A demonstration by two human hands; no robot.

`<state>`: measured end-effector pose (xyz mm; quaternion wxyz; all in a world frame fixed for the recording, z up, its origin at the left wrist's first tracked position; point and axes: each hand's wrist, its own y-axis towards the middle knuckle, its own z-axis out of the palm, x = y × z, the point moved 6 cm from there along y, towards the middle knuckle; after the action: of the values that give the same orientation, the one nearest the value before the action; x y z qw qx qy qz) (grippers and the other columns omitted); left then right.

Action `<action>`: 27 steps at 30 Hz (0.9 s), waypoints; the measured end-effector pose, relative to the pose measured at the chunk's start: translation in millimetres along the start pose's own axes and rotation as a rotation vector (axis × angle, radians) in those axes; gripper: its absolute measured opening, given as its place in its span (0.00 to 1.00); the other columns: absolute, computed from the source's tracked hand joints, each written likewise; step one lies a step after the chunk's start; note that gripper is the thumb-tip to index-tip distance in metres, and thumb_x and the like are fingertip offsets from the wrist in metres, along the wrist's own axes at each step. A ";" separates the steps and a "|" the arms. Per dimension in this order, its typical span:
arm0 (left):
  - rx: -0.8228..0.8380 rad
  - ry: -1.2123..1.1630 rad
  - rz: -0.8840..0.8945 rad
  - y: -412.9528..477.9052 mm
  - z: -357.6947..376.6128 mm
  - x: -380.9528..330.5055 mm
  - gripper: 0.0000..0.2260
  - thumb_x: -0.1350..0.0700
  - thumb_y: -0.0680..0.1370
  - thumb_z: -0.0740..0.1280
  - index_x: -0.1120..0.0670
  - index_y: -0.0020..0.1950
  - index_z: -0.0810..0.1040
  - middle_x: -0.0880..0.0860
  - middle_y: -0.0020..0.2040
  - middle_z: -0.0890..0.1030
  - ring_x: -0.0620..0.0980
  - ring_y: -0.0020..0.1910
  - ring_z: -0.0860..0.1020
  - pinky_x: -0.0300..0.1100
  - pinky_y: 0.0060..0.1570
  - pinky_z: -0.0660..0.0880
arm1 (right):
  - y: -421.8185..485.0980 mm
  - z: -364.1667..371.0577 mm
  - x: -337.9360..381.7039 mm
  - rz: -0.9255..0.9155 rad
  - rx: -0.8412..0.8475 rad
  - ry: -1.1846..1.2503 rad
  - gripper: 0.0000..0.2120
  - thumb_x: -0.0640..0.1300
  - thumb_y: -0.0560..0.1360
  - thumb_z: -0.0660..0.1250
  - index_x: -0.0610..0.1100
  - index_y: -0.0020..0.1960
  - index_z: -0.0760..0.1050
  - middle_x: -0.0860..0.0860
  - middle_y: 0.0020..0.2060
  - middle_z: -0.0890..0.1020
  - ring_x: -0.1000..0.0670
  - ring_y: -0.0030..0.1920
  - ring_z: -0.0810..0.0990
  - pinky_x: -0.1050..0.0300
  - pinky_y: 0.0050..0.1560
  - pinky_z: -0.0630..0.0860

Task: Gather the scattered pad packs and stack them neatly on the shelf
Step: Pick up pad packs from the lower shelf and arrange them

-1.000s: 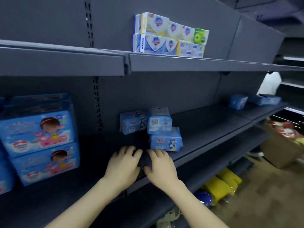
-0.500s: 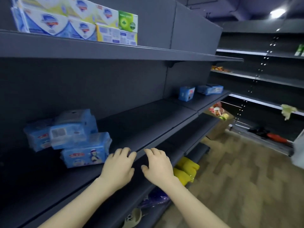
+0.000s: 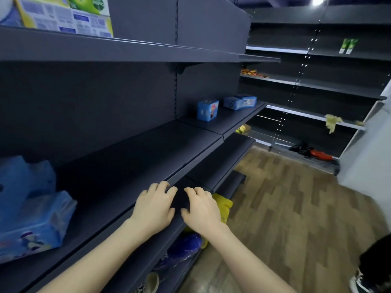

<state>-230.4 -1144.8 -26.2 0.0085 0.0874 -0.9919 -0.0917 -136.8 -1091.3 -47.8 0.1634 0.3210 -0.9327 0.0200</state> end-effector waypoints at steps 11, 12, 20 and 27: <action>0.028 -0.068 0.104 90.0 17.1 -26.9 0.23 0.49 0.78 0.60 0.50 0.72 0.61 0.51 0.69 0.65 0.53 0.67 0.66 0.45 0.59 0.69 | 54.8 -16.2 -66.2 0.138 -0.014 -0.003 0.27 0.49 0.77 0.61 0.47 0.74 0.59 0.47 0.68 0.68 0.43 0.68 0.66 0.49 0.63 0.70; 0.024 -0.064 0.109 101.7 17.6 -27.4 0.23 0.49 0.78 0.60 0.50 0.72 0.61 0.51 0.69 0.65 0.53 0.66 0.67 0.45 0.59 0.69 | 62.9 -19.3 -72.4 0.147 -0.019 -0.004 0.27 0.49 0.77 0.61 0.47 0.74 0.59 0.47 0.68 0.68 0.43 0.68 0.65 0.49 0.63 0.70; -0.003 -0.019 0.163 204.6 17.1 -29.4 0.21 0.49 0.78 0.60 0.51 0.70 0.62 0.52 0.68 0.66 0.54 0.64 0.68 0.45 0.55 0.71 | 141.3 -53.0 -110.8 0.182 -0.062 -0.061 0.26 0.48 0.77 0.61 0.46 0.73 0.59 0.47 0.68 0.68 0.42 0.68 0.65 0.48 0.65 0.68; 0.010 -0.017 0.176 280.2 27.3 -20.6 0.19 0.51 0.78 0.60 0.52 0.68 0.64 0.52 0.67 0.66 0.54 0.63 0.68 0.45 0.52 0.71 | 201.7 -72.3 -144.0 0.229 -0.078 -0.099 0.24 0.47 0.77 0.61 0.45 0.71 0.61 0.46 0.67 0.68 0.41 0.66 0.66 0.47 0.64 0.68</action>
<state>-259.2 -865.1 -1.6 0.0075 -0.0010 -0.9962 -0.0862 -131.1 -835.8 -11.5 0.1261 0.2061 -0.9703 -0.0137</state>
